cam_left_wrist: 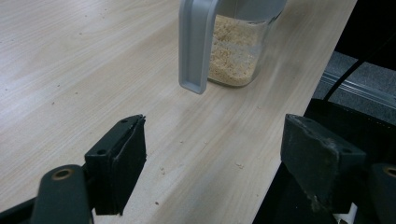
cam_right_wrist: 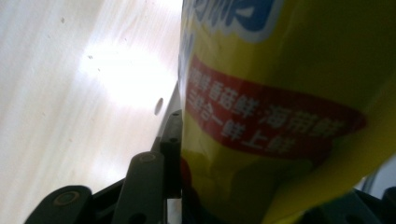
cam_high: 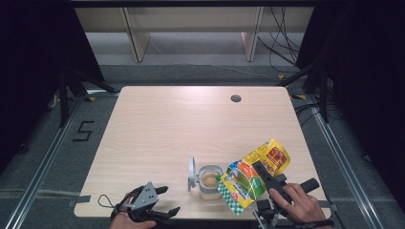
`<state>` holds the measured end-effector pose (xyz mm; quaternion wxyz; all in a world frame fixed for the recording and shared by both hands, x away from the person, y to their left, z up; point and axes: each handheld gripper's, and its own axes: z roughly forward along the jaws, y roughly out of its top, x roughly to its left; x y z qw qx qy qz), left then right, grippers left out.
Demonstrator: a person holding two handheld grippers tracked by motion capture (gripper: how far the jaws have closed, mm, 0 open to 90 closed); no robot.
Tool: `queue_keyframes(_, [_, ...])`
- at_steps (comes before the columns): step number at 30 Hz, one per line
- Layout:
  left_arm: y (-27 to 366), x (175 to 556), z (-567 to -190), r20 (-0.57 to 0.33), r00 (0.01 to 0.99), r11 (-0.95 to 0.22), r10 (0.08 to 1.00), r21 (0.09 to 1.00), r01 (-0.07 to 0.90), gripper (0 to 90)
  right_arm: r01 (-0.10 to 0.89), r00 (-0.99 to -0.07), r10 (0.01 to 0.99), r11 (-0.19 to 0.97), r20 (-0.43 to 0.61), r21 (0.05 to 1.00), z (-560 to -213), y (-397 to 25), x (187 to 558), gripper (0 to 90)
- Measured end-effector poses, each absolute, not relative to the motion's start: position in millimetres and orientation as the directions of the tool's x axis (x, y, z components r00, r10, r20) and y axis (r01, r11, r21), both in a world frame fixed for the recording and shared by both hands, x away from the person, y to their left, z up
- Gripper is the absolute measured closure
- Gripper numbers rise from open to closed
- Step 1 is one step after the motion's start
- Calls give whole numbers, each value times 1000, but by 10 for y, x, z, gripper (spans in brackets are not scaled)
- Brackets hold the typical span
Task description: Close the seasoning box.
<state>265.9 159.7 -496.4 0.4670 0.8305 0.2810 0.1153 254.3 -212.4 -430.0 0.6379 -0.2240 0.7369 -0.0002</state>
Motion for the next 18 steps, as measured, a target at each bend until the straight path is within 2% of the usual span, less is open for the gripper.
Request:
queue_keyframes(3, [1597, 2660, -4963, -70, 816, -406, 574, 841, 358, 220, -358, -103, -284, 905, -953, -231, -4316, -2150, 2561, 628])
queue_keyframes(5, [1600, 2663, -4962, -64, 818, -410, 572, 841, 353, 220, -388, -111, -288, 894, -951, -226, -4300, -2156, 2580, 628])
queue_keyframes(7, [1607, 2660, -4958, -60, 817, -419, 573, 836, 355, 220, -384, -127, -283, 898, -951, -216, -4288, -2160, 2584, 628])
queue_keyframes(8, [1607, 2660, -4958, -61, 817, -417, 573, 837, 355, 220, -375, -158, -244, 911, -957, -171, -4308, -2181, 2589, 628])
queue_keyframes(9, [1607, 2660, -4958, -62, 817, -416, 573, 837, 355, 220, -398, -140, -259, 898, -956, -185, -4287, -2180, 2602, 629])
queue_keyframes(11, [1608, 2662, -4959, -61, 817, -415, 574, 838, 354, 220, -406, -162, -225, 902, -961, -143, -4286, -2203, 2613, 629])
queue_keyframes(12, [1608, 2662, -4959, -61, 817, -415, 574, 838, 355, 220, -388, -201, -172, 918, -964, -83, -4315, -2224, 2612, 629])
queue_keyframes(16, [1607, 2661, -4956, -60, 817, -416, 573, 838, 353, 220, -412, -237, -126, 911, -963, -18, -4308, -2263, 2663, 630])
queue_keyframes(18, [1608, 2661, -4956, -60, 818, -417, 573, 838, 353, 220, -395, -306, -28, 913, -952, 100, -4375, -2292, 2669, 631])
